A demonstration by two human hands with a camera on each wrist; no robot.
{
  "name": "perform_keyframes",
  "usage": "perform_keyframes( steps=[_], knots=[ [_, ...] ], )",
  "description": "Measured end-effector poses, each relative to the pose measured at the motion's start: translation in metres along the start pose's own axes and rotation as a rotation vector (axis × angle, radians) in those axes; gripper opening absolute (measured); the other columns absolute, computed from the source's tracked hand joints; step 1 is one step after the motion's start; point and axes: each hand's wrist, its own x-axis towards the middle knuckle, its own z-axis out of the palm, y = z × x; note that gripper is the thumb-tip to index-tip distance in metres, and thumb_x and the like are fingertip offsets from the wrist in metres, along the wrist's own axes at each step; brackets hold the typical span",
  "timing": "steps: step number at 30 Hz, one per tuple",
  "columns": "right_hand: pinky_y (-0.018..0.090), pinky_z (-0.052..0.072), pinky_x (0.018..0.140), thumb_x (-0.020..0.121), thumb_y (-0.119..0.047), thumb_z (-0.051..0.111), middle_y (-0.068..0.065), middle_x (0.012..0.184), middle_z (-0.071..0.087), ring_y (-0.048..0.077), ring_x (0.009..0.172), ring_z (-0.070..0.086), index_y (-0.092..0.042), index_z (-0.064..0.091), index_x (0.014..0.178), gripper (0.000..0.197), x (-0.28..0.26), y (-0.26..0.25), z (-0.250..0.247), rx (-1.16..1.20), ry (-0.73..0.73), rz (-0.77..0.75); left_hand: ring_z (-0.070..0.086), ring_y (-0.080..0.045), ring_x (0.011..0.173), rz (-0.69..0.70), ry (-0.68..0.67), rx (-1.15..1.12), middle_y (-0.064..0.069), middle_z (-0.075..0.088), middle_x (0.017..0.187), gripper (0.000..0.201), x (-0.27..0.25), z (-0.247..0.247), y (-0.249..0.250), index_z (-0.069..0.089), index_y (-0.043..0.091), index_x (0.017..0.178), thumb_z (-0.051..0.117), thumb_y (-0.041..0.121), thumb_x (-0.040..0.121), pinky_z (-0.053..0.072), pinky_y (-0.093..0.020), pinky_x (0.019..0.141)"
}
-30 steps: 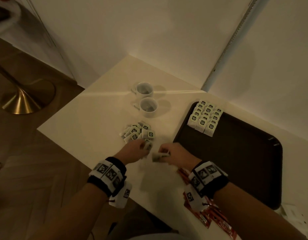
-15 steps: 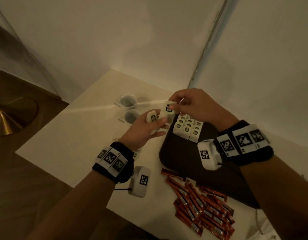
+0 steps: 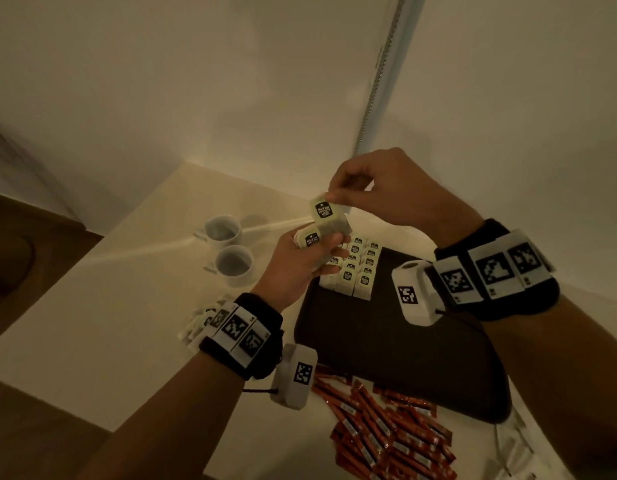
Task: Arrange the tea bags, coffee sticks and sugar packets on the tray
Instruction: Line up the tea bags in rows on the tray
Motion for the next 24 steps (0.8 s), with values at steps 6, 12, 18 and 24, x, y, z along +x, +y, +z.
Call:
perform_keyframes(
  steps=[6, 12, 18, 24],
  knots=[
    [0.015, 0.047, 0.067, 0.075, -0.043, 0.073, -0.009, 0.084, 0.067, 0.004, 0.074, 0.063, -0.019, 0.069, 0.089, 0.028, 0.000, 0.019, 0.002, 0.095, -0.034, 0.115, 0.065, -0.009, 0.065, 0.060, -0.008, 0.226, 0.002, 0.071, 0.076, 0.009, 0.014, -0.005, 0.004, 0.070, 0.015, 0.092, 0.066, 0.008, 0.087, 0.051, -0.020, 0.052],
    [0.016, 0.050, 0.055, 0.075, -0.024, 0.078, -0.002, 0.080, 0.067, 0.003, 0.063, 0.062, -0.016, 0.065, 0.092, 0.022, 0.003, 0.034, 0.010, 0.283, -0.046, 0.205, 0.062, -0.010, 0.060, 0.068, 0.003, 0.343, -0.003, 0.069, 0.074, 0.014, 0.025, -0.011, 0.010, 0.070, 0.008, 0.098, 0.068, 0.006, 0.085, 0.051, -0.020, 0.049],
    [0.012, 0.041, 0.054, 0.077, -0.037, 0.074, -0.012, 0.060, 0.059, -0.001, 0.053, 0.052, -0.019, 0.067, 0.076, 0.019, 0.006, 0.036, 0.009, 0.187, -0.005, 0.197, 0.060, -0.010, 0.057, 0.114, 0.040, 0.368, -0.002, 0.066, 0.070, 0.010, 0.030, -0.015, 0.013, 0.070, 0.014, 0.086, 0.069, 0.005, 0.084, 0.051, -0.021, 0.048],
    [0.005, 0.036, 0.054, 0.080, -0.043, 0.067, -0.005, 0.069, 0.061, 0.006, 0.063, 0.053, -0.018, 0.067, 0.073, 0.027, 0.007, 0.036, 0.009, 0.112, -0.013, 0.170, 0.059, -0.011, 0.058, 0.092, 0.042, 0.367, 0.001, 0.066, 0.068, 0.008, 0.030, -0.014, 0.015, 0.070, 0.017, 0.087, 0.067, 0.009, 0.087, 0.051, -0.021, 0.048]
  ],
)
